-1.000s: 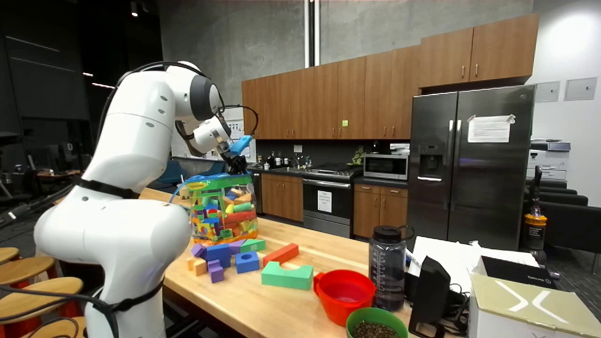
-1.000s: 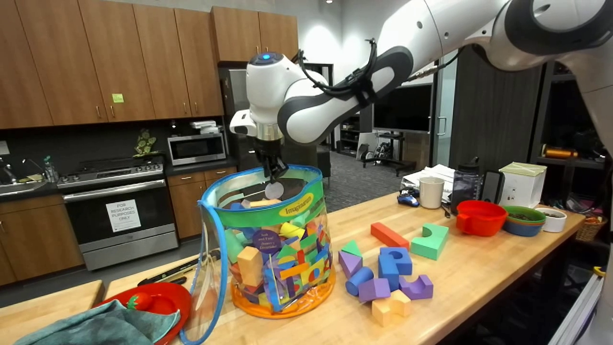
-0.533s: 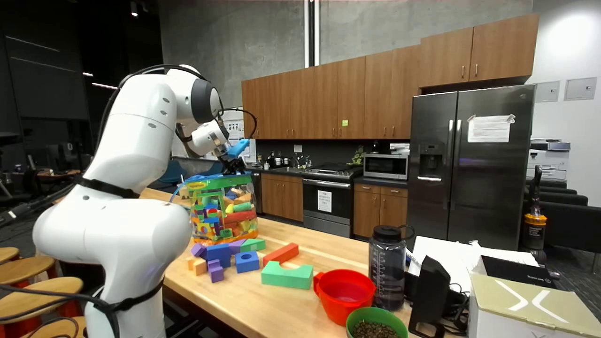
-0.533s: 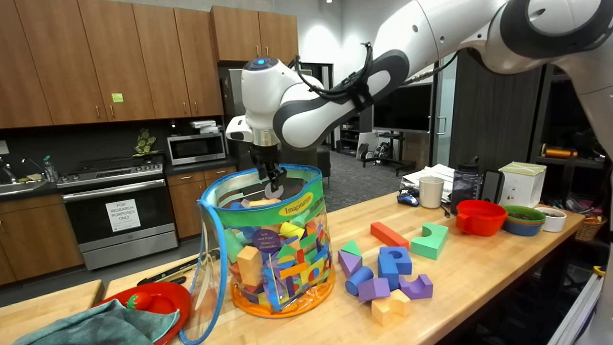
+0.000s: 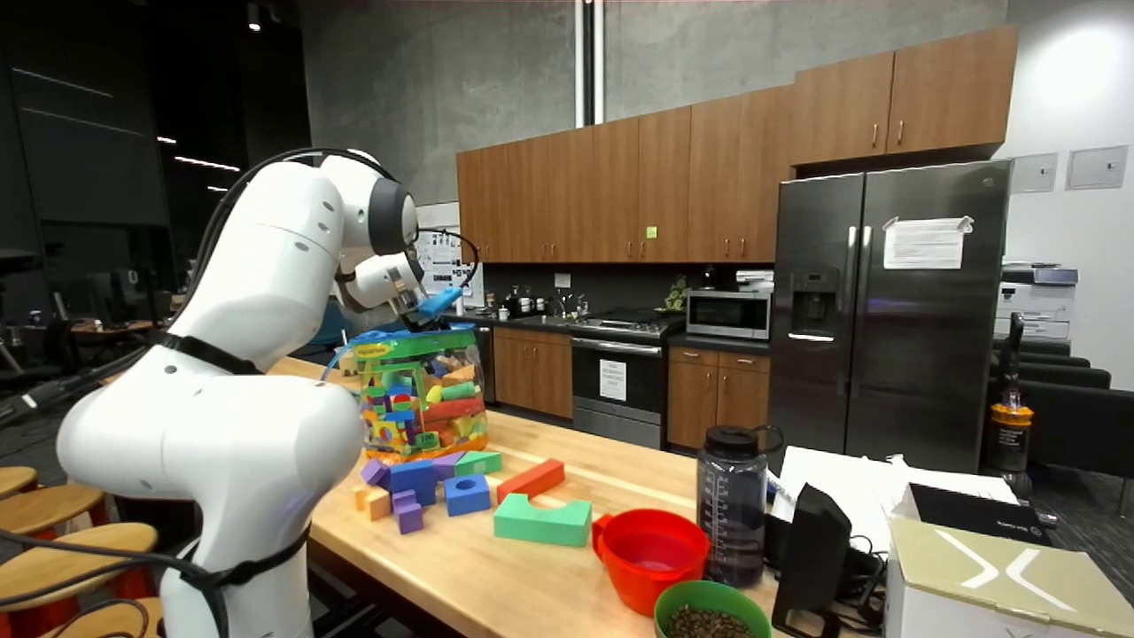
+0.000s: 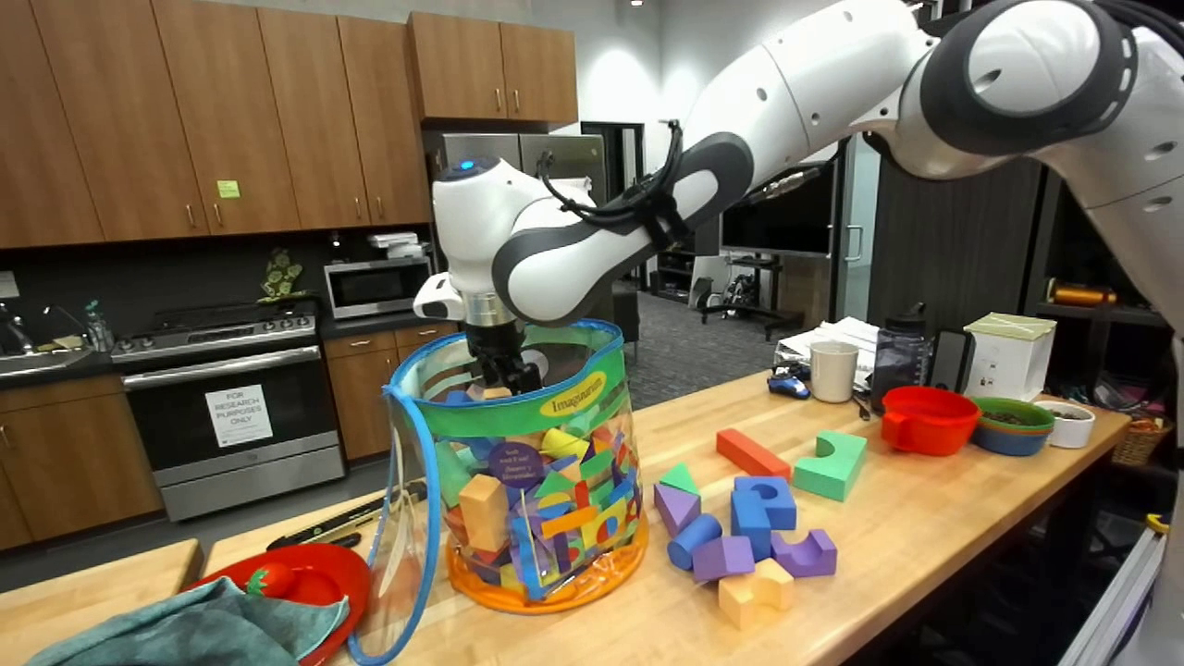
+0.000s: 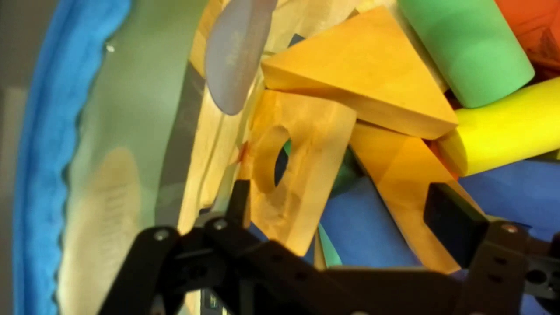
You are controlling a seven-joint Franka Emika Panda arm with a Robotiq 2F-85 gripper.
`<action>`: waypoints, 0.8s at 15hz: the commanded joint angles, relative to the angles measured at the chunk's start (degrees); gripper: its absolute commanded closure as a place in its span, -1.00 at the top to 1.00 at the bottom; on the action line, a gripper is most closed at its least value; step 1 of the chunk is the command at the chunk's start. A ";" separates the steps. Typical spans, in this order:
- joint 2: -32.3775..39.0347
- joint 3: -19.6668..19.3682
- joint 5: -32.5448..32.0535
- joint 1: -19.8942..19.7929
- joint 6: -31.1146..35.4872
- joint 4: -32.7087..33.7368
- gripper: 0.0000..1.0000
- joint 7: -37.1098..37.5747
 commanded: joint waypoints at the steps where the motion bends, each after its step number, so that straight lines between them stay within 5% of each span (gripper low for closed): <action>1: 2.20 -2.17 -0.63 -0.63 -0.41 3.57 1.00 -1.44; 12: 2.59 -2.95 -0.82 -0.06 0.15 3.04 1.00 -0.34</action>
